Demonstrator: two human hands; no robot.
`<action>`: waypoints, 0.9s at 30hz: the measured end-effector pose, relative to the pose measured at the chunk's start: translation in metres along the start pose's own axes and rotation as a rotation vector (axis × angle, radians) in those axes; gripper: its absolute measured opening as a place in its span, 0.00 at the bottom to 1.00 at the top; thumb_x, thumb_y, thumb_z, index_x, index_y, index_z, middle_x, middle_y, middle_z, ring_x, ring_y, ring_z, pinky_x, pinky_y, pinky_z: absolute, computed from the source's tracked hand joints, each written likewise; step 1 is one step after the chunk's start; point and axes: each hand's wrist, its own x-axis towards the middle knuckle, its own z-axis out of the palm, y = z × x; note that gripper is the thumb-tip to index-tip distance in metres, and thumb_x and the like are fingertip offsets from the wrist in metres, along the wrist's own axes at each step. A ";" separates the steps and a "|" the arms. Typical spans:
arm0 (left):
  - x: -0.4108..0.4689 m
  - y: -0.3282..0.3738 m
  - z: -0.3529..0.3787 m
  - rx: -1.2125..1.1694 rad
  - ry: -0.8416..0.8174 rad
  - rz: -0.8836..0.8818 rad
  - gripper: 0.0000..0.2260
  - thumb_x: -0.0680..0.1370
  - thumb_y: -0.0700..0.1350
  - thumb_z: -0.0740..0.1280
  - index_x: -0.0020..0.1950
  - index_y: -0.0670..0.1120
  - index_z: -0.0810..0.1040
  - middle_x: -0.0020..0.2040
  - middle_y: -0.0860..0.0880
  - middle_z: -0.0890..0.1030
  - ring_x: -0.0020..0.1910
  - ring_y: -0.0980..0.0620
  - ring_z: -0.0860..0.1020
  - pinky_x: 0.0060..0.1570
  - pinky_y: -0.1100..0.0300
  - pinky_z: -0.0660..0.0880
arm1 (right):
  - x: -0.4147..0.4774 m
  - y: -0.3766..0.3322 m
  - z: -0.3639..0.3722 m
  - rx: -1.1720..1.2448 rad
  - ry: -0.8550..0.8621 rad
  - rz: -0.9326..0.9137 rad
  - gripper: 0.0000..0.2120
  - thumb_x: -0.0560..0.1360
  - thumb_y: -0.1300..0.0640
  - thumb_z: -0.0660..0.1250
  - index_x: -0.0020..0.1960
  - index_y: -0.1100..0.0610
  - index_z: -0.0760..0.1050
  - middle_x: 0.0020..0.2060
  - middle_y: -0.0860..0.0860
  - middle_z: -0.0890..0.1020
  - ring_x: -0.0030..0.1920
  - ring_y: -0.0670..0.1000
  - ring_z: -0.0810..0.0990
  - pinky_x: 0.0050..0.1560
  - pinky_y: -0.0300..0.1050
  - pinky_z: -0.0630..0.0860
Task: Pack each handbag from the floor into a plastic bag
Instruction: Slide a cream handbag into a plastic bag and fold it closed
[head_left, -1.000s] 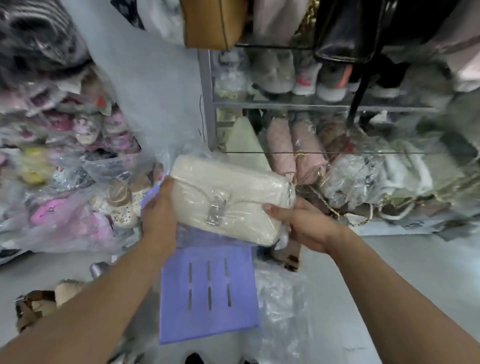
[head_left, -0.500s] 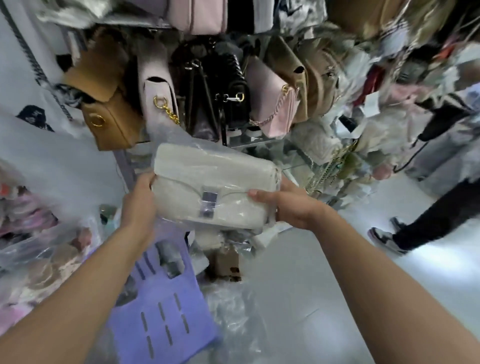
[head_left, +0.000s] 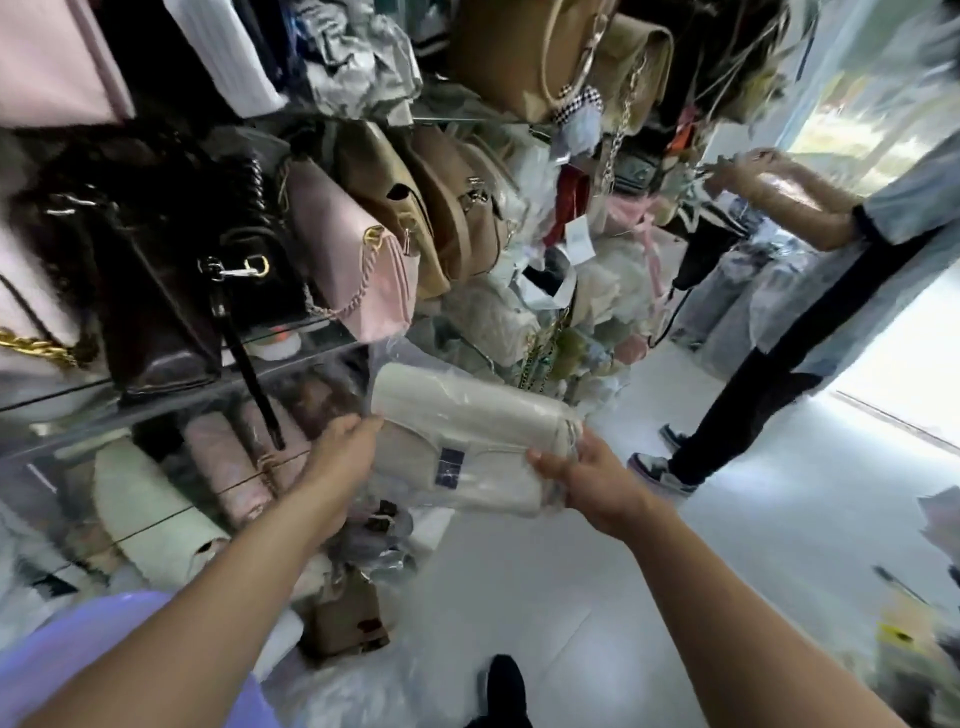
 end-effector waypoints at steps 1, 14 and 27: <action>0.008 0.006 0.015 0.023 0.014 0.004 0.24 0.70 0.63 0.68 0.61 0.54 0.74 0.59 0.48 0.81 0.58 0.44 0.80 0.63 0.44 0.75 | 0.019 0.003 -0.009 -0.003 0.022 0.001 0.17 0.78 0.67 0.70 0.65 0.58 0.76 0.54 0.58 0.86 0.52 0.58 0.86 0.48 0.59 0.84; 0.132 0.079 0.154 0.218 -0.029 -0.046 0.21 0.81 0.50 0.65 0.75 0.54 0.68 0.67 0.51 0.75 0.61 0.51 0.77 0.66 0.49 0.74 | 0.270 0.003 -0.045 0.112 0.127 0.089 0.16 0.78 0.67 0.70 0.63 0.58 0.73 0.53 0.54 0.85 0.50 0.52 0.85 0.48 0.46 0.84; 0.136 0.117 0.139 0.094 0.101 0.018 0.11 0.83 0.47 0.64 0.65 0.54 0.76 0.53 0.59 0.79 0.51 0.63 0.79 0.59 0.60 0.77 | 0.334 0.021 0.020 -0.230 0.337 0.063 0.16 0.78 0.55 0.71 0.62 0.58 0.71 0.51 0.53 0.79 0.55 0.59 0.79 0.58 0.49 0.75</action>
